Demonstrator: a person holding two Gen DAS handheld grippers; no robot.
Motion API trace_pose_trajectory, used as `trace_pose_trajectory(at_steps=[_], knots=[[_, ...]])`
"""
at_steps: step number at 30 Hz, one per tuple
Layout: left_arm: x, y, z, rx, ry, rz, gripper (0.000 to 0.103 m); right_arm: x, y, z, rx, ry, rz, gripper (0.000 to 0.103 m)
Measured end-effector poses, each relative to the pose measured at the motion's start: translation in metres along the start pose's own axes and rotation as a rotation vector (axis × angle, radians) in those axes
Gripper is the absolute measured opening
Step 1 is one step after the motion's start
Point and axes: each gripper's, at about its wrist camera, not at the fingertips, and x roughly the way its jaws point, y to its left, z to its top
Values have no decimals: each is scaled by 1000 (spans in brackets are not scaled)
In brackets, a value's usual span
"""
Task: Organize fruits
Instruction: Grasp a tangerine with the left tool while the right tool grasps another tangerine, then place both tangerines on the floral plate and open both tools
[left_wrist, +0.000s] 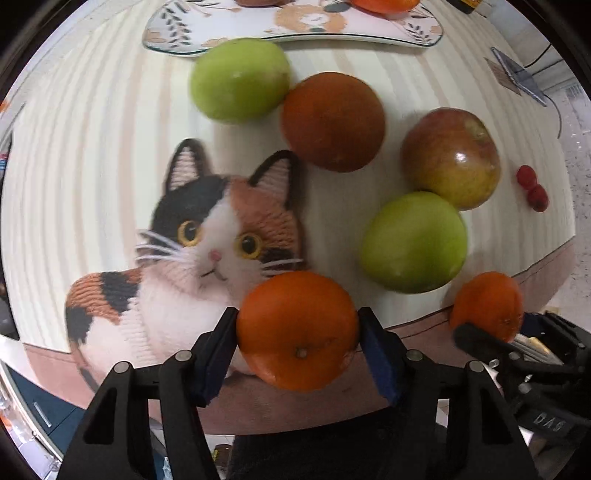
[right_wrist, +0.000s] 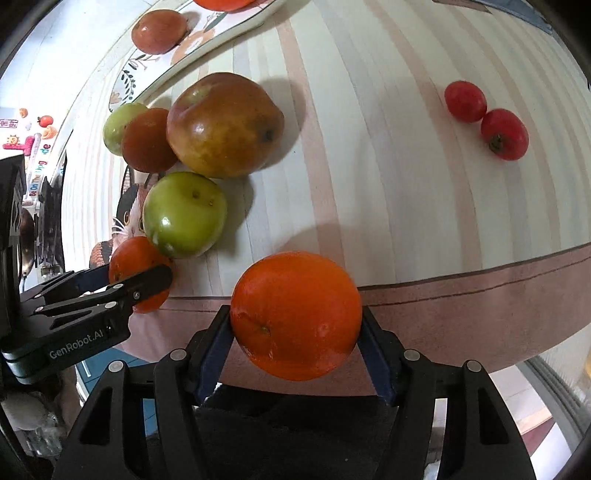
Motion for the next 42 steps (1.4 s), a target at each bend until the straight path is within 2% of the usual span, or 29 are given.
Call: trace_pose_trajectory(at_steps=[2, 5, 8, 11, 12, 13, 14, 20, 24, 28, 31, 34, 38, 42], knots=[[-1, 7, -3, -7, 1, 17, 62, -3, 2, -1, -2, 0, 7, 69], [1, 19, -11, -37, 9, 8, 62, -7, 11, 1, -24, -17, -13, 76], [1, 23, -15, -57, 8, 0, 62, -7, 16, 5, -46, -14, -42, 76], [2, 27, -15, -61, 2, 5, 62, 0, 17, 10, -59, 4, -82, 76], [3, 27, -16, -63, 2, 5, 62, 2, 18, 10, -74, 6, -99, 74], [0, 28, -10, -67, 2, 4, 62, 2, 19, 10, -82, -2, -118, 68], [-1, 29, -9, -69, 1, 2, 62, 1, 20, 10, -90, -8, -120, 68], [-25, 40, 1, -86, -22, -23, 62, -14, 18, 9, -82, -26, -79, 68], [-67, 45, 7, -88, -94, -62, 62, -59, 27, 18, -88, -102, -15, 68], [-120, 52, 30, -93, -193, -99, 62, -104, 52, 52, -127, -196, 35, 68], [-147, 58, 60, -98, -241, -110, 62, -117, 79, 90, -163, -245, 45, 68], [-153, 71, 90, -115, -257, -84, 62, -119, 94, 123, -189, -264, 37, 68], [-137, 90, 136, -143, -221, -40, 62, -93, 126, 176, -217, -238, 15, 68], [-103, 110, 173, -191, -129, -53, 62, -62, 140, 213, -219, -184, -13, 68]])
